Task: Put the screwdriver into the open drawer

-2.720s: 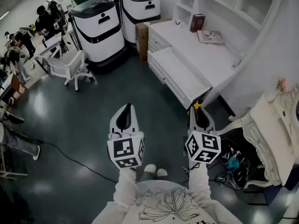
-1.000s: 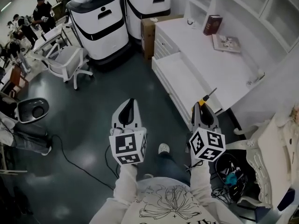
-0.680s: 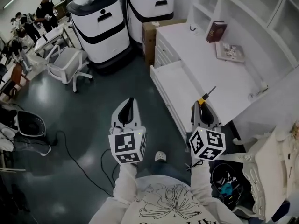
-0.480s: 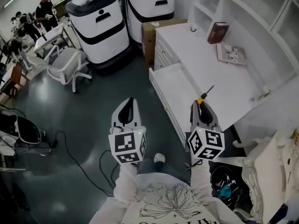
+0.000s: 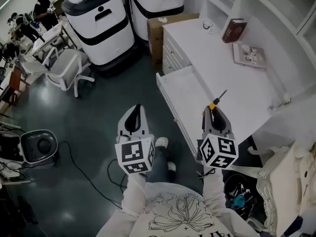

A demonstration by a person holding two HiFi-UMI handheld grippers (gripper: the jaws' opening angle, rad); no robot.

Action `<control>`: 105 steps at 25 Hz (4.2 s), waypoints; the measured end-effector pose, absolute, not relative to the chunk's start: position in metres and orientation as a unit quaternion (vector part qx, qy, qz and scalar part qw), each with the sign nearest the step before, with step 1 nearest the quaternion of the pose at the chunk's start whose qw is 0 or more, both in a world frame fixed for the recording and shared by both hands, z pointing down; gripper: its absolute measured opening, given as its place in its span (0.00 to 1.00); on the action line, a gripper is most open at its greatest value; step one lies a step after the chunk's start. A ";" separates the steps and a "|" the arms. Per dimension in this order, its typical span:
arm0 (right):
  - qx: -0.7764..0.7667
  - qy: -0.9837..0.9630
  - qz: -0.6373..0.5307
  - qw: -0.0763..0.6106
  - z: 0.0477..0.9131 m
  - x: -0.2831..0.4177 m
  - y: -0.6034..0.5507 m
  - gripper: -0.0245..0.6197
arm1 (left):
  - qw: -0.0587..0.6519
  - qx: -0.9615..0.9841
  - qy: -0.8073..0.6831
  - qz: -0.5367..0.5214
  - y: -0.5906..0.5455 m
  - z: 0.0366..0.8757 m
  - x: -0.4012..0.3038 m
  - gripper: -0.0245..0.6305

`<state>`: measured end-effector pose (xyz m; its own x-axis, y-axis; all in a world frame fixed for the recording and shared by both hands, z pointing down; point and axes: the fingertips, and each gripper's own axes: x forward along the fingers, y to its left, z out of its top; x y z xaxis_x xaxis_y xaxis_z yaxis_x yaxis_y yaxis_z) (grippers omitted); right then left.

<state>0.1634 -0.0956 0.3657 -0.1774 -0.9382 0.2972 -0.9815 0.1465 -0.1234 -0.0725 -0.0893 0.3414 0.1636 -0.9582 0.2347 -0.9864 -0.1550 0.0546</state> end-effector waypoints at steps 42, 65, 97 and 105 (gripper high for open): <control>0.627 -0.673 0.301 0.252 0.578 0.167 -0.295 0.15 | 0.214 0.796 -0.533 0.191 -0.332 0.504 -0.041 0.05; 0.535 -0.631 0.434 0.356 0.754 0.175 -0.302 0.15 | 0.265 0.766 -0.540 0.227 -0.356 0.575 -0.025 0.05; 0.608 -0.682 0.326 0.244 0.628 0.185 -0.344 0.17 | 0.248 0.762 -0.570 0.180 -0.351 0.521 -0.033 0.05; 0.648 -0.717 0.216 0.135 0.473 0.191 -0.356 0.15 | 0.191 0.781 -0.580 0.130 -0.357 0.445 -0.032 0.05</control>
